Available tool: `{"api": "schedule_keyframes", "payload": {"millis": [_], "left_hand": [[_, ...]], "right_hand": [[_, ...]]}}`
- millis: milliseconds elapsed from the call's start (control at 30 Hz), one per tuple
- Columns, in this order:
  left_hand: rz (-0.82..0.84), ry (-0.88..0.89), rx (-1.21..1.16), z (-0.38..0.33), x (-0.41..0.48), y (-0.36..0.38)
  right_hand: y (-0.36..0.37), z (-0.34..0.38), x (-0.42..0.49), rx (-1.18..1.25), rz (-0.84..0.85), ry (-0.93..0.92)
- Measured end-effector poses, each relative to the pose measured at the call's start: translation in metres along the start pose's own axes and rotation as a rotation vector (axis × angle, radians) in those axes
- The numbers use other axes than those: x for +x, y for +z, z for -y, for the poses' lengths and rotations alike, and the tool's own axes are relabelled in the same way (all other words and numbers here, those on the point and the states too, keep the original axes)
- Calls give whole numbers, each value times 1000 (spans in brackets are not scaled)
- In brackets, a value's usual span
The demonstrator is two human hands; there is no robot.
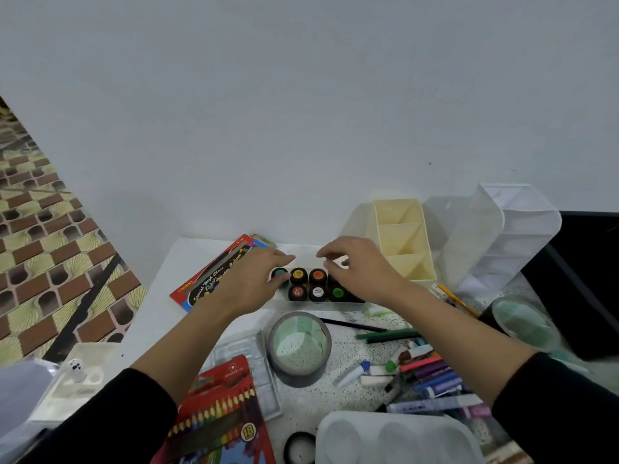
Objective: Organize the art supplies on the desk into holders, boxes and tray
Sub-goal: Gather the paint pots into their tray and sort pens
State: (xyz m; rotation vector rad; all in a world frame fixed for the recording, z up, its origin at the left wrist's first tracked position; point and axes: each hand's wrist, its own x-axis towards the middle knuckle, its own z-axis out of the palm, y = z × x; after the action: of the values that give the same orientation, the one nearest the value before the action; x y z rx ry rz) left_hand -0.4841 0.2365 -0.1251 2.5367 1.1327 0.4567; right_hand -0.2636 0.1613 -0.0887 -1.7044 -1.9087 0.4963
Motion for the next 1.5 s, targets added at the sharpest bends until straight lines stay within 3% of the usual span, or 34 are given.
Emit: {"api": "schedule_keyframes", "payload": {"millis": [167, 400, 600, 733, 900, 1033, 1300, 1500], "left_hand": [[-69, 108, -138, -52, 1, -9], [125, 289, -227, -143, 2, 8], [252, 390, -230, -212, -3, 43], [296, 431, -114, -244, -9, 75], [305, 404, 21, -268, -10, 113], [306, 412, 145, -275, -6, 126], [258, 405, 87, -281, -14, 128], [160, 246, 1, -284, -21, 98]], "right_hand": [[-51, -9, -42, 82, -90, 97], [-105, -26, -108, 90, -63, 135], [-155, -67, -174, -109, 158, 242], [-166, -93, -208, -222, 288, 268], [-158, -96, -236, -292, 289, 108], [-148, -106, -246, -401, 419, 16], [-135, -122, -252, -498, 466, -168], [-158, -119, -237, -196, 373, -71]]}}
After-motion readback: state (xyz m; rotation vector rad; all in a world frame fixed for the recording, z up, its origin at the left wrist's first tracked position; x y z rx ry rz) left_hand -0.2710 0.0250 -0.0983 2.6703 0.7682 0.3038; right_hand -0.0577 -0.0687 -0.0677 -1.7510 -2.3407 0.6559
